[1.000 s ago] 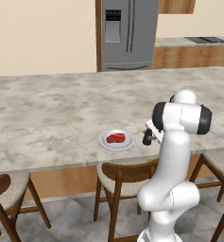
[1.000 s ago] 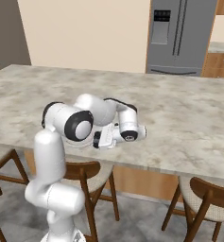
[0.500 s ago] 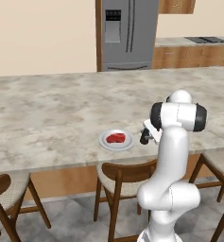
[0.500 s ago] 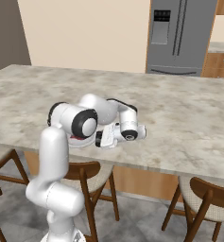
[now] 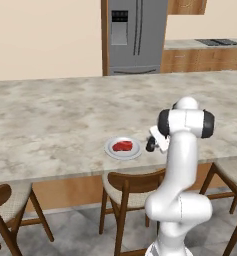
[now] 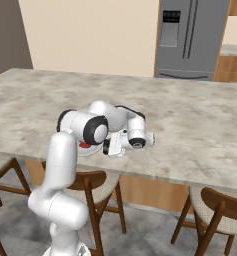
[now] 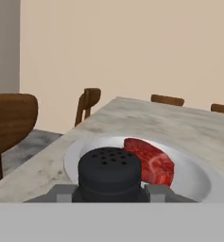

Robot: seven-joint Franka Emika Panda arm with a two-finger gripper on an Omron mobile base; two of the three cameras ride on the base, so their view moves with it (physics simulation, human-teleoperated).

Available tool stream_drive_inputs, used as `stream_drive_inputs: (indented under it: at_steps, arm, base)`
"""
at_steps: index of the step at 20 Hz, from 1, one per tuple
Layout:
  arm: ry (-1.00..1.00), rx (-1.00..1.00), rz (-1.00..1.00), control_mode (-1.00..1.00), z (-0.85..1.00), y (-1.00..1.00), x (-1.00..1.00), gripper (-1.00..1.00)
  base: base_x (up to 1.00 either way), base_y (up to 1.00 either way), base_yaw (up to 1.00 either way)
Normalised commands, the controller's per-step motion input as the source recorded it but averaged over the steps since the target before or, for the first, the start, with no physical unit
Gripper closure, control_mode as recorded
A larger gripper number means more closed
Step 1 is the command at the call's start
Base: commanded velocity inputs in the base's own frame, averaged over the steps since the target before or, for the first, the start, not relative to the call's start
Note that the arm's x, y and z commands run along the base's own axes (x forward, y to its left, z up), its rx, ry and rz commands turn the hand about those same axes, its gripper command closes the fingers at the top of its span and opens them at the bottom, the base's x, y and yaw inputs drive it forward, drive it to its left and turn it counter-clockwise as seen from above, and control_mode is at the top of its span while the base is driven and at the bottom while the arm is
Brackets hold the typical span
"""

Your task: Retrieve the shaker from the cabinet and place it next the steak on a plate on the dining table.

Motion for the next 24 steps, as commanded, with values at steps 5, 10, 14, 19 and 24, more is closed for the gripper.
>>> stream_drive_inputs:
  at_steps: [5, 10, 14, 19, 24]
  arm:
    - [0.0, -0.02, 0.0, -1.0, -0.47, 0.0, 0.34, 1.0]
    - [0.0, 0.0, 0.0, -1.0, -0.45, 0.0, 0.21, -1.0]
    - [0.0, 0.0, 0.0, -1.0, -0.23, -0.26, -0.22, -1.0]
    - [0.0, 0.0, 0.0, -1.0, -0.16, -0.16, -0.08, -1.0]
    - [-0.06, 0.0, 0.0, -1.0, -0.12, -0.1, 0.13, -1.0]
  base:
    - [0.0, 0.0, 0.0]
    - [0.0, 0.0, 0.0]
    - [0.0, 0.0, 0.0]
    - [0.0, 0.0, 0.0]
    - [0.0, 0.0, 0.0]
